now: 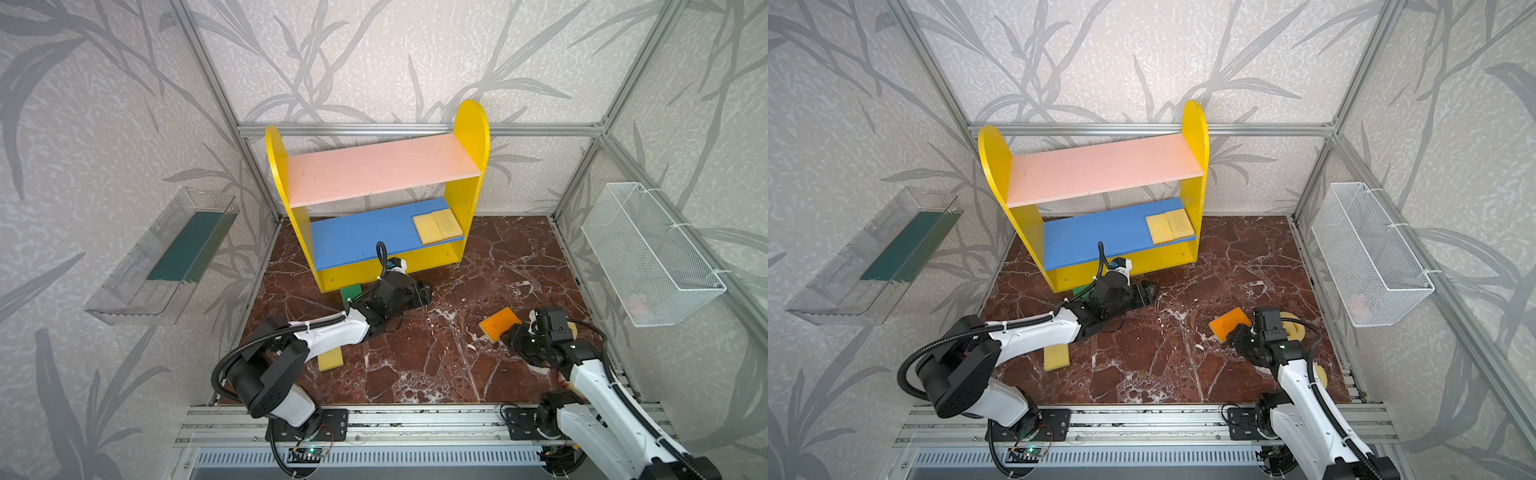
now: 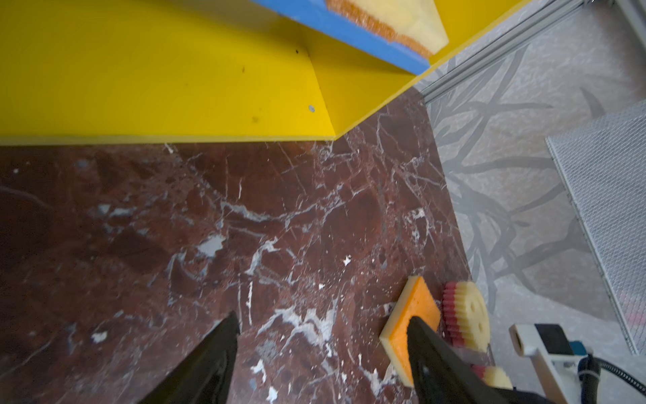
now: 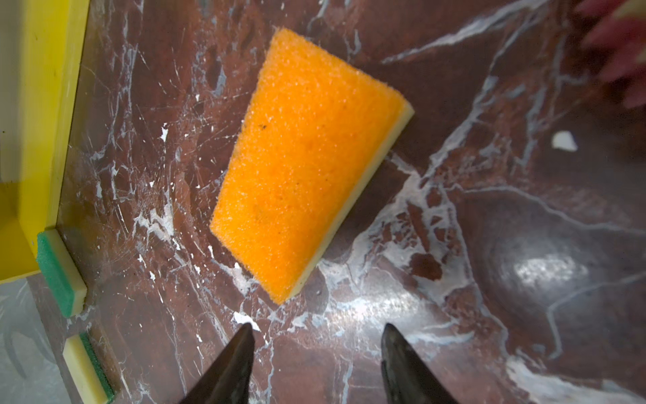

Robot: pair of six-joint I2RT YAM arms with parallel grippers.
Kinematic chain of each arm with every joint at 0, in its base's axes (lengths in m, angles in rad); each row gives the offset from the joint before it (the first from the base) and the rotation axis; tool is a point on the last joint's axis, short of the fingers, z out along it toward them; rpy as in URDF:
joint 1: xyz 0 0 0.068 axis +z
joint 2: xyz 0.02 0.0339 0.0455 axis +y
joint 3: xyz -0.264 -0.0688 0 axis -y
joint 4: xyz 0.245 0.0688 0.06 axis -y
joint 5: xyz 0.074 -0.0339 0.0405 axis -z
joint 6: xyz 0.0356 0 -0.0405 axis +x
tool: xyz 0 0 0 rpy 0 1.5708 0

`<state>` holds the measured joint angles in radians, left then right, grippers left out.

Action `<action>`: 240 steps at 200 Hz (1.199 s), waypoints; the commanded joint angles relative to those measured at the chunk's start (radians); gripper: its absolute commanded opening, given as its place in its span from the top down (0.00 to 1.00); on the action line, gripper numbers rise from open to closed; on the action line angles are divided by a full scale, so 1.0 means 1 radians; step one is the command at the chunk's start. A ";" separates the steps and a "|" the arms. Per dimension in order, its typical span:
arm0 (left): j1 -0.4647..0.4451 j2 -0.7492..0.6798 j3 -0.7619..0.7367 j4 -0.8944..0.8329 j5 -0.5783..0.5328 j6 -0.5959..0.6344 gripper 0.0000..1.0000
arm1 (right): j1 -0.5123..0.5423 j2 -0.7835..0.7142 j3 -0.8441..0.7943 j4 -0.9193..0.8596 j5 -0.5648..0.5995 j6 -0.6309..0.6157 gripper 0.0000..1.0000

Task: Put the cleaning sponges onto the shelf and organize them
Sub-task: 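Lower the right gripper onto the orange sponge while the left gripper withdraws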

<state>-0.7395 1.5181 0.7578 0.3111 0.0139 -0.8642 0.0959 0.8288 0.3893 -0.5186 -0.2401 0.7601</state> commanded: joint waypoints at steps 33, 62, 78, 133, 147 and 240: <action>-0.026 -0.099 -0.117 -0.007 -0.065 0.036 0.22 | -0.086 0.179 0.021 0.181 -0.105 -0.027 0.47; -0.026 -0.122 -0.153 0.017 -0.012 0.041 0.22 | -0.102 0.274 0.063 0.191 -0.116 -0.054 0.55; -0.026 -0.122 -0.159 0.025 0.015 0.035 0.23 | -0.105 0.316 0.078 0.202 -0.120 -0.062 0.59; -0.026 -0.098 -0.164 0.054 0.079 0.025 0.22 | -0.110 0.466 0.120 0.257 -0.149 -0.091 0.78; -0.025 -0.096 -0.163 0.056 0.098 0.028 0.22 | -0.110 0.494 0.123 0.272 -0.158 -0.095 0.82; -0.005 -0.008 -0.146 0.351 0.422 -0.033 0.19 | -0.081 0.402 0.167 0.301 -0.307 -0.165 0.93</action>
<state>-0.7574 1.4460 0.6003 0.4549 0.2798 -0.8497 -0.0063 1.2839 0.5152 -0.2333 -0.4671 0.6228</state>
